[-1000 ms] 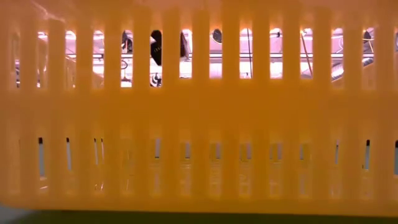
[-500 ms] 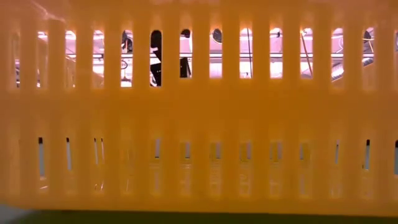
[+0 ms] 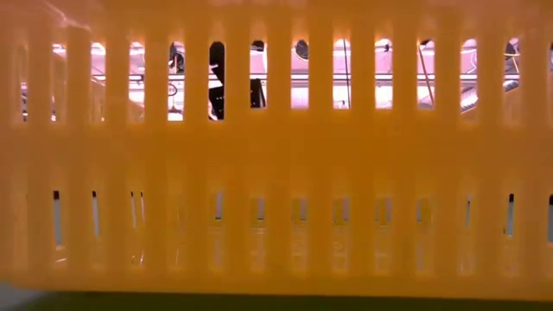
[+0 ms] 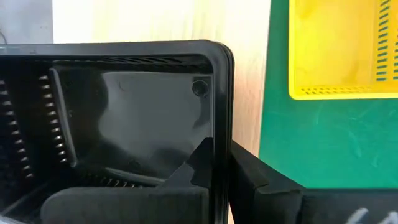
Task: Stack baskets on shelf by color
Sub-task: Put the stacked black bins on the shelf, then move the middle white bin to the middle left of the table
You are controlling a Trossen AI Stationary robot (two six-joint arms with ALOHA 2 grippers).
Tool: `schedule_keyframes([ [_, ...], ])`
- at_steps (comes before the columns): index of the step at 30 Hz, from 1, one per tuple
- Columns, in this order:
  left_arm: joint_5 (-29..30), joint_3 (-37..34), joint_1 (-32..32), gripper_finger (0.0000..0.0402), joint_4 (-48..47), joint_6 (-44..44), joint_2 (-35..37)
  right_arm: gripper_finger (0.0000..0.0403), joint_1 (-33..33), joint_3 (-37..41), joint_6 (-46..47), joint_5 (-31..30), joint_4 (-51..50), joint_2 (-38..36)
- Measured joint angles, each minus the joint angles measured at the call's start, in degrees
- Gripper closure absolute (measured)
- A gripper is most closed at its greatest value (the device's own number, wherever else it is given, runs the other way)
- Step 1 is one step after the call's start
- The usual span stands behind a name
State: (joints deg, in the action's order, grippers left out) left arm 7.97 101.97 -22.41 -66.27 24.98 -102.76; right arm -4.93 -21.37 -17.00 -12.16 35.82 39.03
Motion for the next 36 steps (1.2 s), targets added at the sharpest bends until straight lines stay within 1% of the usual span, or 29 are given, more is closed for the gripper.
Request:
schedule_keyframes([
  [7, 0.02, -0.19, 0.0, 0.0376, -0.88, -1.6, 0.0, 0.0303, 0.02, 0.0, 0.02, 0.02, 0.4, 0.0],
  [10, 0.04, -0.19, 0.0, 0.0369, -0.81, -1.64, 0.0, 0.0303, 0.02, 0.0, 0.44, 0.01, 0.38, 0.0],
  [15, 0.25, -0.19, 0.0, 0.0333, -0.71, -3.02, 0.0, 0.0303, 0.02, 0.02, 0.92, 0.0, 0.4, 0.0],
  [19, 3.06, -0.19, 0.02, 0.0301, -0.69, -3.66, 0.0, 0.0303, 0.02, 0.02, 0.9, 0.02, 0.4, 0.0],
  [23, 5.46, -0.19, 0.36, 0.0278, -0.52, -4.18, 0.06, 0.0303, 0.02, 0.02, 0.9, 0.01, 0.42, 0.0],
  [27, 9.19, -0.19, 1.67, 0.0263, -0.39, -4.79, 1.81, 0.0303, 0.02, 0.02, 0.95, 0.02, 1.17, -0.02],
  [32, 9.66, -0.19, 3.98, 0.0257, 1.41, -5.22, 5.62, 0.0303, 0.02, 0.04, 2.42, 0.05, 1.45, -0.02],
  [36, 9.07, -0.19, 6.46, 0.0256, 1.94, -9.08, 9.72, 0.0303, 0.02, 0.04, 3.67, 0.17, 1.21, -0.02],
])
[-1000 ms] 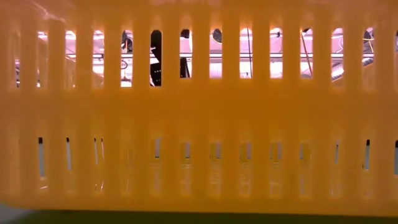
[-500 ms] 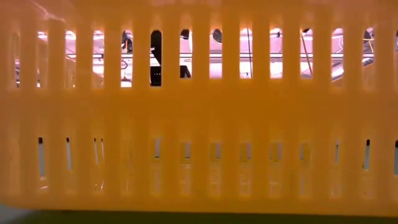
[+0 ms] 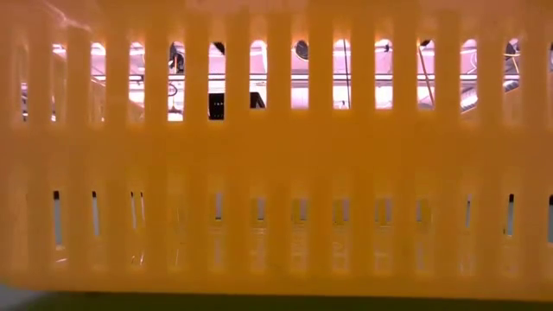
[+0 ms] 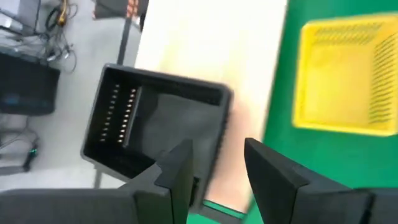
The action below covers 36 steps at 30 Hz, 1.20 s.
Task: Stack baskets on shelf by color
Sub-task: Move the middle white bin to the middle left of the table
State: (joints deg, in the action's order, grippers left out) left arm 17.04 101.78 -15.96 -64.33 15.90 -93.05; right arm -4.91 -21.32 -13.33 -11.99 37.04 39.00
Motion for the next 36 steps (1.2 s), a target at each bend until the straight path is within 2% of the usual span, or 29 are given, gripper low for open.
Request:
schedule_keyframes([
  [5, -7.38, 0.0, 4.85, 0.0256, -0.28, -7.0, 2.68, 0.0303, 0.01, 0.0, 1.8, 0.04, 0.02, 0.0],
  [9, -8.73, -2.8, 9.87, 0.0256, 2.41, -10.6, 2.25, 0.0303, 0.04, 0.0, 4.04, 0.11, 0.02, 0.0],
  [12, -8.73, -9.89, 13.36, 0.0256, 10.51, -11.52, 1.89, 0.0303, 0.54, 0.0, 5.97, 0.23, -0.59, 0.0],
  [18, -8.88, -27.66, 18.58, 0.0256, 36.47, -13.45, 1.89, 0.0303, 2.44, 0.0, 6.98, 0.07, -3.2, 0.02],
  [22, -8.87, -36.31, 20.13, 0.0256, 50.64, -13.35, 1.89, 0.0303, 2.75, 0.0, 6.8, 0.02, -2.6, 0.02],
  [25, -8.44, -40.81, 20.13, 0.0256, 56.02, -13.35, 1.89, 0.0303, 2.75, 0.0, 6.72, -0.02, -2.65, 0.02],
  [31, -8.71, -46.36, 18.87, 0.0256, 61.01, -15.55, 1.38, 0.0303, 2.75, 0.0, 6.65, -0.11, -3.46, 0.0],
  [36, -13.47, -49.98, 18.96, 0.0256, 67.78, -16.86, 0.39, 0.0303, 2.75, 0.0, 8.21, -0.13, -4.53, 0.02],
])
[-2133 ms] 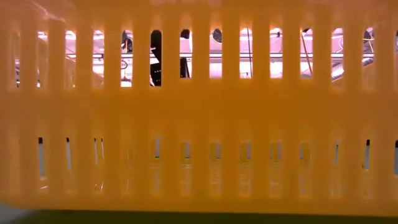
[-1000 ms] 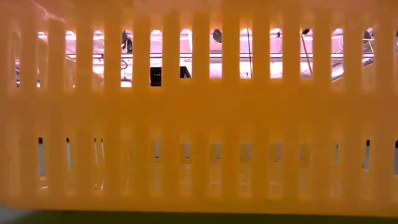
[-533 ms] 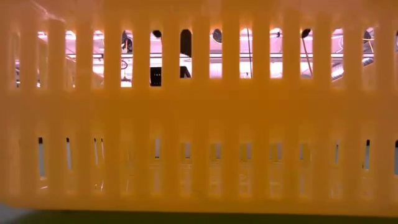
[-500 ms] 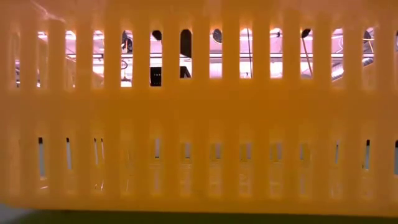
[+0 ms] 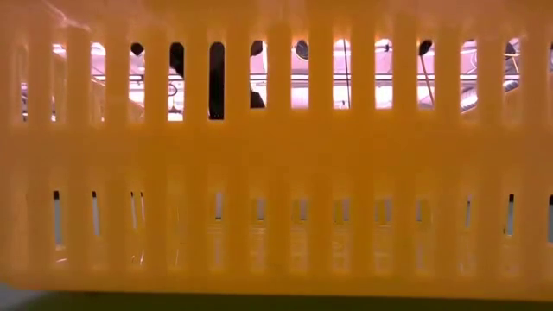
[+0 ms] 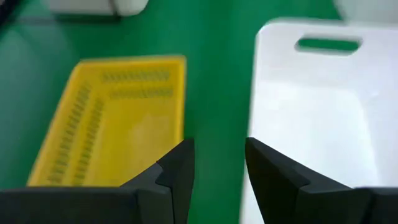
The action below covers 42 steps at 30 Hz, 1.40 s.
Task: Stack baskets on shelf by color
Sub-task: Move the middle white bin to the middle left of the table
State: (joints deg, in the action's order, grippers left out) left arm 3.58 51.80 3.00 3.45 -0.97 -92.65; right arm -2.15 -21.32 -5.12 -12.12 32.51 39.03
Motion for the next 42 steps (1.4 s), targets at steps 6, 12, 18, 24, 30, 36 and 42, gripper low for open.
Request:
schedule_keyframes([
  [6, -1.12, -1.16, 1.01, 0.0256, 1.85, 0.09, -0.06, 0.0303, 0.0, 0.0, 0.99, 0.05, -0.68, 0.0],
  [12, -0.55, -1.98, 0.83, 0.0256, 1.94, -0.73, -1.68, 0.0303, 0.0, 0.0, 1.0, 0.14, -0.86, -0.01],
  [18, -0.6, -2.0, 0.9, 0.026, 3.3, -1.33, -6.21, 0.0303, 0.0, 0.0, 1.02, 0.16, -1.11, -0.02],
  [24, -0.58, -2.02, 0.89, 0.0349, 3.7, -1.69, -6.83, 0.0303, 0.0, 0.0, 1.0, 0.17, -1.26, -0.02],
  [30, -0.52, -1.89, 0.88, 0.039, 1.37, -1.51, -3.72, 0.0303, 0.0, 0.0, 0.93, 0.17, -1.38, -0.02],
  [36, -0.53, -1.8, 0.88, 0.0395, 1.28, -0.92, -0.21, 0.0303, 0.0, 0.0, 0.86, 0.2, -1.81, -0.24],
  [42, 0.44, -1.81, 0.9, 0.0397, -9.94, -6.12, 7.88, 0.0303, 0.02, 0.0, 0.98, 0.2, -2.03, -0.71],
])
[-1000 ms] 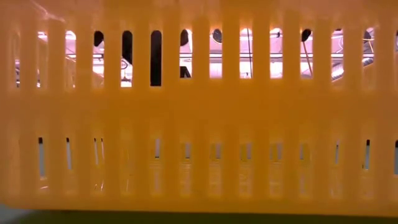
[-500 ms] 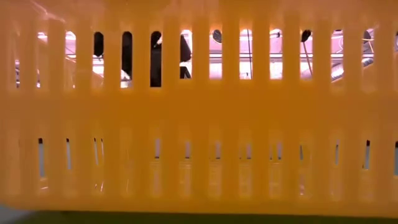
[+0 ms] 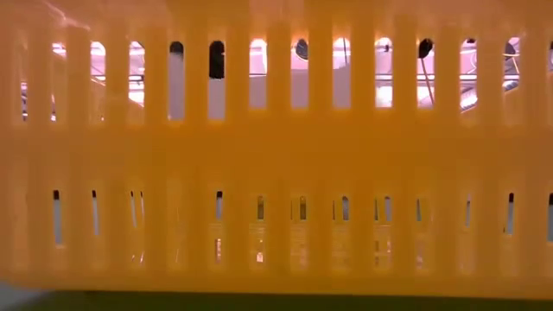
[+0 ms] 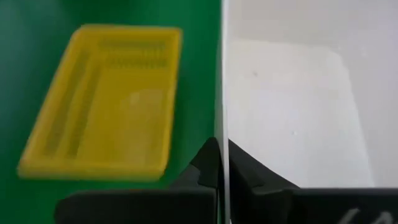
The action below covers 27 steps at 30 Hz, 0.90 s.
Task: Stack baskets on shelf by color
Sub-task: Move the middle white bin to the middle left of the table
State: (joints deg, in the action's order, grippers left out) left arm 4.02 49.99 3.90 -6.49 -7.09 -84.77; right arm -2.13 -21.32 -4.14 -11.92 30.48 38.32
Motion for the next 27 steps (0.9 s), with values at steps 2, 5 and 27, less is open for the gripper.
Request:
schedule_keyframes([
  [2, 2.53, -0.01, 0.16, 0.0398, -3.39, -4.53, 3.28, 0.0303, 0.0, 0.0, 0.0, 0.0, -0.52, -0.25],
  [5, 7.53, -0.01, 2.08, 0.0397, -10.85, -9.4, 8.83, 0.0303, 0.0, 0.0, 0.02, 0.0, -0.79, -0.32],
  [27, 39.98, 0.03, 29.92, 0.0398, -45.35, -79.25, 13.67, 0.0303, 0.0, 0.0, 1.97, -0.11, -0.76, -0.49],
])
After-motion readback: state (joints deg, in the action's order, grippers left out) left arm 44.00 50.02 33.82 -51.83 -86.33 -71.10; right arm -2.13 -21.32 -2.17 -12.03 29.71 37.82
